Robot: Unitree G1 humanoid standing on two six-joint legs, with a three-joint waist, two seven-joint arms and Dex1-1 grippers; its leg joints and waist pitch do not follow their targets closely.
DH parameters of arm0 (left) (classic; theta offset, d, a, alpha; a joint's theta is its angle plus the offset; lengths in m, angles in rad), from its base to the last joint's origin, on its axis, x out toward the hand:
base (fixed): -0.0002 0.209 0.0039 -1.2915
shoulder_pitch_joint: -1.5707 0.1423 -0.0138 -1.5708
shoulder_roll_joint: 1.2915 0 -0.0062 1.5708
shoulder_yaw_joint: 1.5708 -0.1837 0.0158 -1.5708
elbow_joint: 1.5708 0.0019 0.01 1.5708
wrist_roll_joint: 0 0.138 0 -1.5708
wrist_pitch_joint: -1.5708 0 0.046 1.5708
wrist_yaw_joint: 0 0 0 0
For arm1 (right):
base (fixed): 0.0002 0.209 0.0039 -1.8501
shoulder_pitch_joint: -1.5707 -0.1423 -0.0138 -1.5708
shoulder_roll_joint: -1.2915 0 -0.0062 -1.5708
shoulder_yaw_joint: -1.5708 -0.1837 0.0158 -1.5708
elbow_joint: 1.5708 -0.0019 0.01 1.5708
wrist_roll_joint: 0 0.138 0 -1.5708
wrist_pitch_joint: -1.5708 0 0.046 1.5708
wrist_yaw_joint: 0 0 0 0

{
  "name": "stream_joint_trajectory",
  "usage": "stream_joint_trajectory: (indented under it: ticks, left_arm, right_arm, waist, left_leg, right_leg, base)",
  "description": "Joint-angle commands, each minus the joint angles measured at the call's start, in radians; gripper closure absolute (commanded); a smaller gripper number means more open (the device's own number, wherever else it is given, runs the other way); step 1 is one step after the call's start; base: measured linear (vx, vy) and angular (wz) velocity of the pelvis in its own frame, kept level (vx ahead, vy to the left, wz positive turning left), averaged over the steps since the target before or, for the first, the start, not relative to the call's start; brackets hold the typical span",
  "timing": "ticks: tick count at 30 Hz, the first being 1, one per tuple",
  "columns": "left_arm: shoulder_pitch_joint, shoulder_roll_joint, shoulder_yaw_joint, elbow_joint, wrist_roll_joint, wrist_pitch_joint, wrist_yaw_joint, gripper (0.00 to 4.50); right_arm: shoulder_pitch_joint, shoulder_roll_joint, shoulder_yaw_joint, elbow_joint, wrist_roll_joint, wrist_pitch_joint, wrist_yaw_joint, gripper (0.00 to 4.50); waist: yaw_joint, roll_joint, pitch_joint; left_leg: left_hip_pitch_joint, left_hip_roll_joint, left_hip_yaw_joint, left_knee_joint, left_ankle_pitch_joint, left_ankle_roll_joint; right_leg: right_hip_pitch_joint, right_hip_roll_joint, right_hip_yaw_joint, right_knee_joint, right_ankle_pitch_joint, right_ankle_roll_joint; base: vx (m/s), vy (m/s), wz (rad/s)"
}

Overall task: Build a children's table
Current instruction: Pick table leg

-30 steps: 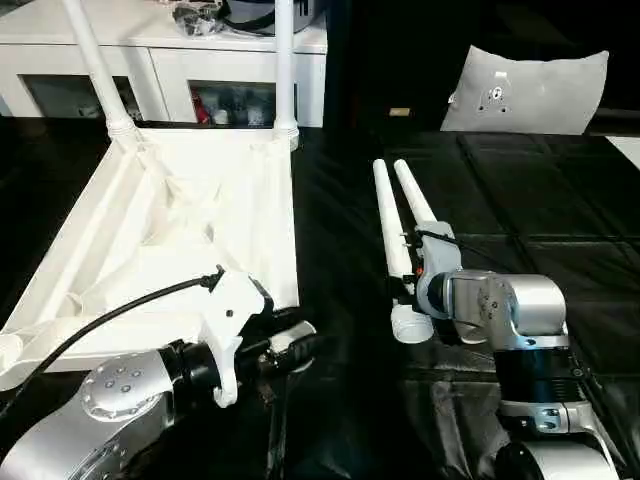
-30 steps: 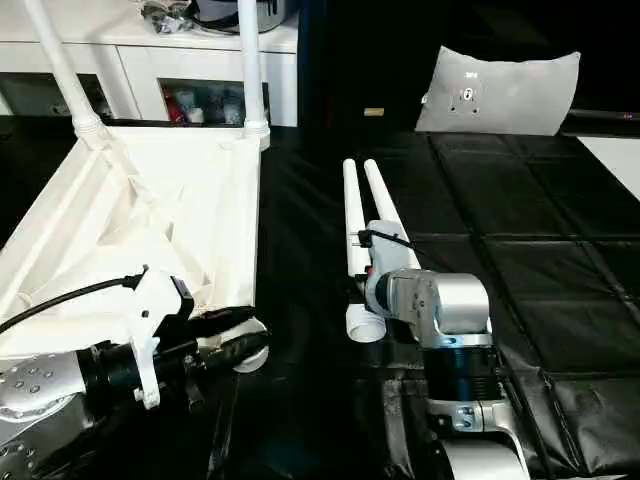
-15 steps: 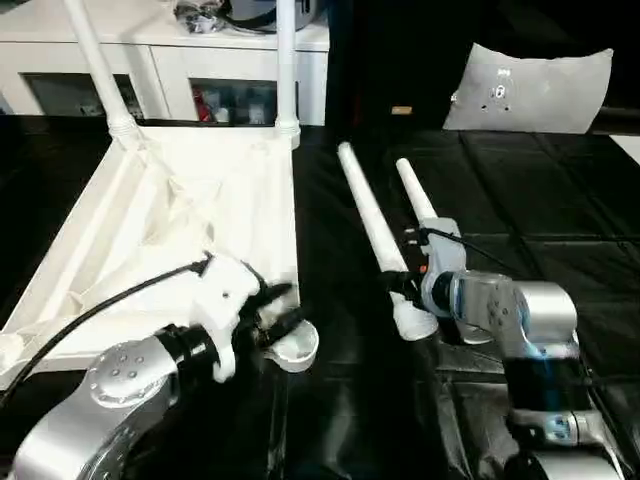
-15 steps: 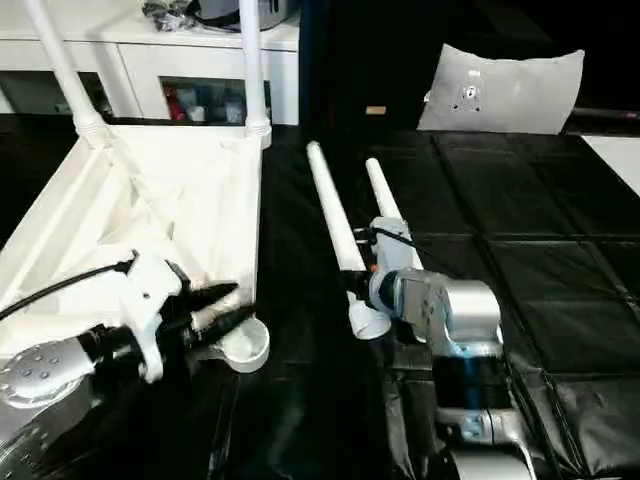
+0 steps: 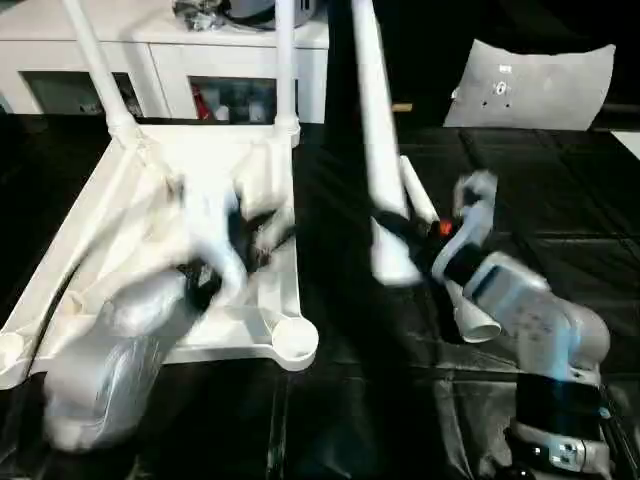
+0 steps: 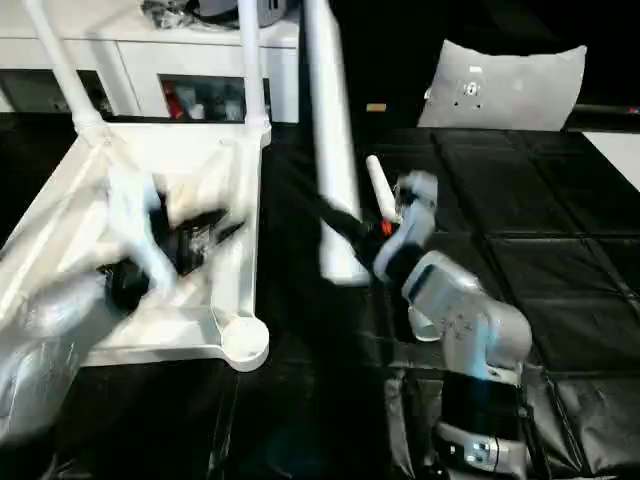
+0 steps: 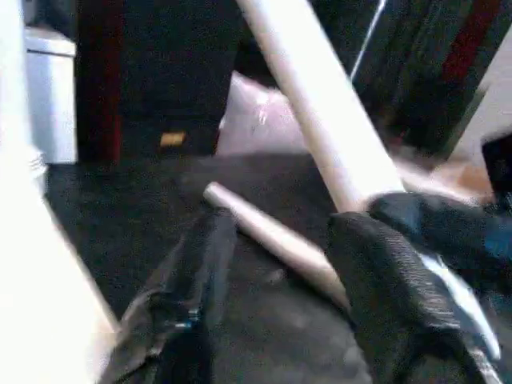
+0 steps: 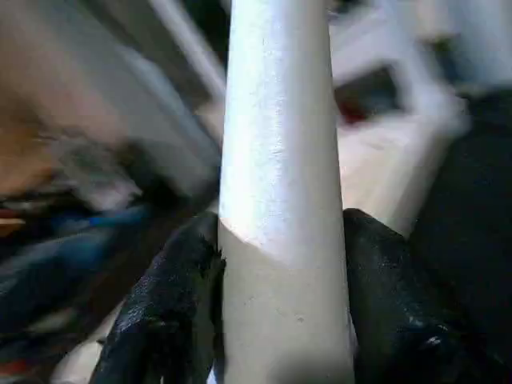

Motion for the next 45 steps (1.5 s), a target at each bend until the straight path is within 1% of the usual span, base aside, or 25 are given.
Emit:
stream_joint_trajectory:
  ticks: [1, 2, 3, 4, 5, 6, 7, 8, 12, 14, 15, 17, 18, 19, 20, 21, 26, 27, 30, 32, 33, 35, 38, 43, 45]
  left_arm:
    - [-0.039, -0.024, 0.022, 0.036, -0.055, 0.023, 0.017, 2.13]
    - [-0.069, -0.044, 0.030, 0.058, -0.079, 0.027, 0.019, 2.12]
    - [-0.097, -0.069, 0.045, 0.074, -0.100, 0.045, 0.024, 2.12]
    - [-0.127, -0.097, 0.064, 0.092, -0.125, 0.066, 0.037, 2.12]
    - [-0.127, -0.097, 0.064, 0.092, -0.125, 0.066, 0.037, 2.12]
    - [-0.175, -0.142, 0.101, 0.120, -0.189, 0.085, 0.066, 2.12]
    - [-0.186, -0.151, 0.109, 0.124, -0.211, 0.081, 0.069, 2.12]
    - [-0.203, -0.169, 0.125, 0.130, -0.257, 0.080, 0.076, 2.12]
    - [-0.228, -0.193, 0.146, 0.130, -0.335, 0.111, 0.085, 2.12]
    - [-0.224, -0.190, 0.131, 0.124, -0.319, 0.132, 0.074, 2.12]
    - [-0.213, -0.176, 0.097, 0.119, -0.253, 0.128, 0.073, 2.12]
    - [-0.205, -0.164, 0.074, 0.116, -0.215, 0.110, 0.075, 2.12]
    - [-0.202, -0.160, 0.068, 0.114, -0.206, 0.101, 0.074, 2.47]
    - [-0.192, -0.160, 0.059, 0.110, -0.199, 0.082, 0.084, 2.68]
    - [-0.184, -0.161, 0.053, 0.098, -0.194, 0.056, 0.085, 2.68]
    - [-0.184, -0.162, 0.052, 0.097, -0.193, 0.055, 0.085, 2.82]
    - [-0.147, -0.159, 0.039, 0.050, -0.230, 0.065, 0.071, 2.82]
    - [-0.131, -0.144, 0.016, 0.033, -0.203, 0.063, 0.048, 2.82]
    - [-0.101, -0.135, -0.010, 0.007, -0.180, 0.039, 0.029, 2.82]
    - [-0.086, -0.146, 0.009, -0.005, -0.250, 0.068, 0.015, 2.82]
    - [-0.074, -0.152, 0.020, -0.016, -0.288, 0.079, 0.008, 2.47]
    - [-0.064, -0.152, 0.023, -0.024, -0.283, 0.060, 0.003, 2.12]
    - [-0.043, -0.132, 0.019, -0.045, -0.265, 0.021, -0.031, 2.12]
    - [-0.027, -0.066, -0.051, -0.071, -0.185, -0.019, -0.098, 2.12]
    - [-0.032, -0.047, -0.084, -0.059, -0.137, -0.030, -0.086, 1.91]
  right_arm:
    - [0.018, -0.006, -0.001, -0.039, 0.056, 0.002, 0.062, 2.62]
    - [0.025, -0.009, 0.008, -0.047, 0.077, 0.004, 0.090, 2.62]
    - [0.030, -0.011, 0.014, -0.052, 0.097, 0.007, 0.108, 2.62]
    - [0.037, -0.012, 0.021, -0.064, 0.121, 0.012, 0.131, 2.62]
    - [0.037, -0.012, 0.021, -0.064, 0.121, 0.012, 0.131, 2.62]
    - [0.050, -0.018, 0.033, -0.088, 0.169, 0.024, 0.168, 2.62]
    - [0.054, -0.020, 0.038, -0.094, 0.178, 0.026, 0.177, 2.62]
    - [0.061, -0.025, 0.046, -0.103, 0.190, 0.028, 0.189, 2.62]
    - [0.081, -0.047, 0.088, -0.121, 0.183, 0.020, 0.215, 2.62]
    - [0.092, -0.061, 0.124, -0.131, 0.149, -0.009, 0.222, 2.62]
    - [0.100, -0.076, 0.174, -0.139, 0.090, -0.055, 0.220, 2.62]
    - [0.106, -0.080, 0.202, -0.142, 0.061, -0.083, 0.208, 2.62]
    - [0.108, -0.079, 0.208, -0.142, 0.054, -0.089, 0.202, 2.63]
    - [0.110, -0.078, 0.242, -0.139, 0.003, -0.136, 0.186, 2.63]
    - [0.110, -0.075, 0.266, -0.140, -0.029, -0.165, 0.173, 2.63]
    - [0.110, -0.075, 0.266, -0.140, -0.030, -0.166, 0.172, 2.63]
    - [0.107, -0.061, 0.289, -0.144, -0.065, -0.213, 0.142, 2.64]
    - [0.109, -0.072, 0.312, -0.142, -0.084, -0.243, 0.142, 2.64]
    - [0.112, -0.066, 0.320, -0.135, -0.101, -0.266, 0.123, 2.64]
    - [0.111, -0.065, 0.318, -0.128, -0.118, -0.282, 0.106, 2.64]
    - [0.109, -0.063, 0.312, -0.123, -0.127, -0.291, 0.092, 2.64]
    - [0.104, -0.063, 0.303, -0.114, -0.134, -0.297, 0.078, 2.64]
    - [0.099, -0.080, 0.305, -0.105, -0.146, -0.302, 0.065, 2.64]
    - [0.106, -0.122, 0.365, -0.118, -0.188, -0.306, 0.085, 2.64]
    - [0.110, -0.130, 0.387, -0.123, -0.204, -0.312, 0.090, 2.64]
  waist:
    - [0.006, 0.003, -0.063]
    - [0.013, -0.001, -0.063]
    - [0.017, 0.001, -0.062]
    - [0.018, -0.004, -0.061]
    - [0.021, -0.002, -0.062]
    - [0.021, -0.004, -0.060]
    - [0.024, -0.002, -0.061]
    - [0.028, -0.008, -0.059]
    - [0.034, -0.008, -0.059]
    - [0.036, -0.010, -0.059]
    - [0.038, -0.008, -0.059]
    - [0.037, -0.009, -0.058]
    - [0.036, -0.010, -0.059]
    - [0.037, -0.009, -0.059]
    - [0.036, -0.008, -0.058]
    - [0.035, -0.009, -0.057]
    - [0.034, -0.008, -0.058]
    - [0.033, -0.008, -0.058]
    - [0.033, -0.006, -0.057]
    - [0.031, -0.008, -0.055]
    - [0.031, -0.009, -0.055]
    - [0.030, -0.009, -0.054]
    - [0.030, -0.009, -0.054]
    - [0.029, -0.010, -0.055]
    - [0.028, -0.010, -0.055]
  left_leg:
    - [0.007, 0.052, -0.006, -0.062, -0.051, 0.007]
    - [0.010, 0.054, -0.005, -0.062, -0.061, 0.008]
    - [0.011, 0.053, -0.002, -0.061, -0.074, 0.005]
    - [0.009, 0.055, -0.005, -0.064, -0.077, 0.004]
    - [0.010, 0.056, -0.005, -0.064, -0.078, 0.004]
    - [0.008, 0.056, -0.005, -0.065, -0.076, 0.005]
    - [0.008, 0.055, -0.004, -0.063, -0.079, 0.003]
    - [0.007, 0.055, -0.004, -0.064, -0.085, 0.005]
    - [0.005, 0.056, -0.004, -0.065, -0.069, 0.006]
    - [0.005, 0.056, -0.004, -0.065, -0.065, 0.006]
    - [0.005, 0.059, -0.004, -0.066, -0.065, 0.002]
    - [0.006, 0.060, -0.006, -0.069, -0.072, -0.001]
    - [0.005, 0.059, -0.007, -0.070, -0.076, -0.004]
    - [0.005, 0.061, -0.007, -0.070, -0.077, -0.008]
    - [0.006, 0.061, -0.007, -0.071, -0.083, -0.015]
    - [0.005, 0.061, -0.006, -0.071, -0.084, -0.016]
    - [0.005, 0.061, -0.006, -0.071, -0.088, -0.014]
    - [0.005, 0.061, -0.005, -0.071, -0.086, -0.012]
    - [0.007, 0.064, -0.005, -0.073, -0.096, -0.009]
    - [0.006, 0.061, -0.003, -0.073, -0.105, -0.018]
    - [0.005, 0.060, -0.002, -0.073, -0.104, -0.020]
    - [0.005, 0.061, -0.003, -0.076, -0.114, -0.019]
    - [0.006, 0.062, 0.000, -0.075, -0.111, -0.016]
    - [0.006, 0.062, 0.002, -0.074, -0.093, -0.013]
    - [0.006, 0.062, 0.002, -0.074, -0.095, -0.014]
  right_leg:
    - [0.047, -0.081, 0.038, -0.069, 0.123, -0.221]
    - [0.045, -0.082, 0.039, -0.071, 0.092, -0.219]
    - [0.043, -0.083, 0.039, -0.074, 0.065, -0.221]
    - [0.045, -0.085, 0.038, -0.075, 0.048, -0.224]
    - [0.044, -0.085, 0.038, -0.075, 0.040, -0.222]
    - [0.045, -0.086, 0.038, -0.076, 0.030, -0.218]
    - [0.044, -0.088, 0.038, -0.076, 0.026, -0.220]
    - [0.047, -0.089, 0.039, -0.081, 0.009, -0.215]
    - [0.043, -0.089, 0.039, -0.083, -0.013, -0.189]
    - [0.042, -0.089, 0.040, -0.084, -0.021, -0.180]
    - [0.040, -0.089, 0.039, -0.085, -0.028, -0.168]
    - [0.039, -0.088, 0.039, -0.087, -0.043, -0.144]
    - [0.039, -0.089, 0.040, -0.087, -0.050, -0.138]
    - [0.038, -0.091, 0.040, -0.088, -0.052, -0.137]
    - [0.036, -0.090, 0.040, -0.088, -0.054, -0.138]
    - [0.037, -0.090, 0.041, -0.088, -0.052, -0.139]
    - [0.037, -0.089, 0.040, -0.084, -0.028, -0.155]
    - [0.036, -0.088, 0.041, -0.084, -0.022, -0.155]
    - [0.032, -0.087, 0.041, -0.085, -0.032, -0.149]
    - [0.033, -0.087, 0.041, -0.085, -0.041, -0.154]
    - [0.033, -0.087, 0.041, -0.085, -0.042, -0.156]
    - [0.031, -0.085, 0.041, -0.087, -0.055, -0.155]
    - [0.031, -0.084, 0.042, -0.087, -0.052, -0.143]
    - [0.032, -0.082, 0.042, -0.086, -0.030, -0.119]
    - [0.032, -0.082, 0.042, -0.085, -0.029, -0.121]
  base:
    - [0.000, 0.000, 0.00]
    - [0.000, 0.000, 0.00]
    - [0.000, 0.000, 0.00]
    - [0.000, 0.000, 0.00]
    - [0.000, 0.000, 0.00]
    - [0.000, 0.000, 0.00]
    - [0.000, 0.000, 0.00]
    - [0.000, 0.000, 0.00]
    - [0.000, 0.000, 0.00]
    - [0.000, 0.000, 0.00]
    - [0.000, 0.000, 0.00]
    - [0.000, 0.000, 0.00]
    - [0.000, 0.000, 0.00]
    - [0.000, 0.000, 0.00]
    - [0.000, 0.000, 0.00]
    - [0.000, 0.000, 0.00]
    - [0.000, 0.000, 0.00]
    - [0.000, 0.000, 0.00]
    - [0.000, 0.000, 0.00]
    - [0.000, 0.000, 0.00]
    - [0.000, 0.000, 0.00]
    - [0.000, 0.000, 0.00]
    - [0.000, 0.000, 0.00]
    - [0.000, 0.000, 0.00]
    - [0.000, 0.000, 0.00]
